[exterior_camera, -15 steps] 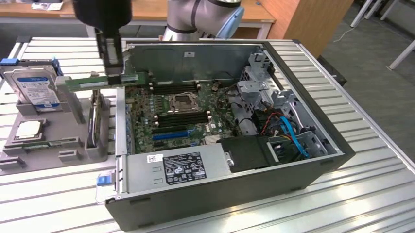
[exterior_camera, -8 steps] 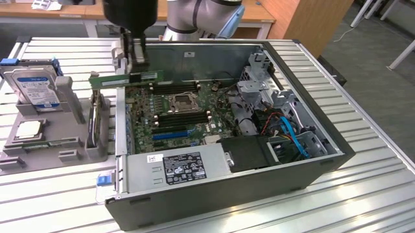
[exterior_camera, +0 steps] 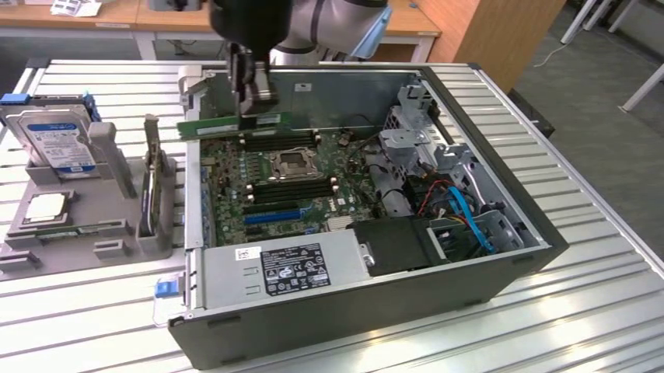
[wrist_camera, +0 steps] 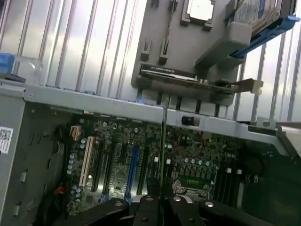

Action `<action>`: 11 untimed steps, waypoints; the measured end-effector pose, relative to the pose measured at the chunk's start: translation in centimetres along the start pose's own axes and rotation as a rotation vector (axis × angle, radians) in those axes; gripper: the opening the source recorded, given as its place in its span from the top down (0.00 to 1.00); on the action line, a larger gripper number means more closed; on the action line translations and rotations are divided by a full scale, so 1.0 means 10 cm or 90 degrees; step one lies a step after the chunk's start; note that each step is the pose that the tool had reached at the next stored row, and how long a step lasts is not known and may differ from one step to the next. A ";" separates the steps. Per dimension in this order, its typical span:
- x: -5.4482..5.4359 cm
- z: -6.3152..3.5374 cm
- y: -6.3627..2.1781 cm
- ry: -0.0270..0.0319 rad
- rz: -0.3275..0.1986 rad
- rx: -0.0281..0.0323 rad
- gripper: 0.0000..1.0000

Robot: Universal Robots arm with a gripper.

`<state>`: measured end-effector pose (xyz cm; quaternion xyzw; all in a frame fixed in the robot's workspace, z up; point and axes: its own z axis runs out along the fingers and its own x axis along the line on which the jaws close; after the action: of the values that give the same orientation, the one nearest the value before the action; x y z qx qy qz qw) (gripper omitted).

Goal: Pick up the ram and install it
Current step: 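Pick up the ram and move it above insertion slot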

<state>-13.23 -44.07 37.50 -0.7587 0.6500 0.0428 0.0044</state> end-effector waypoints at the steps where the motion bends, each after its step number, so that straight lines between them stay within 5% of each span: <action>1: 0.01 -0.003 -0.048 -0.0008 0.000 0.0001 0.86; 11: 0.08 -0.030 -0.496 -0.0073 -0.004 0.0009 0.86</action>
<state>-8.20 -44.07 37.50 -0.7604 0.6477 0.0466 0.0088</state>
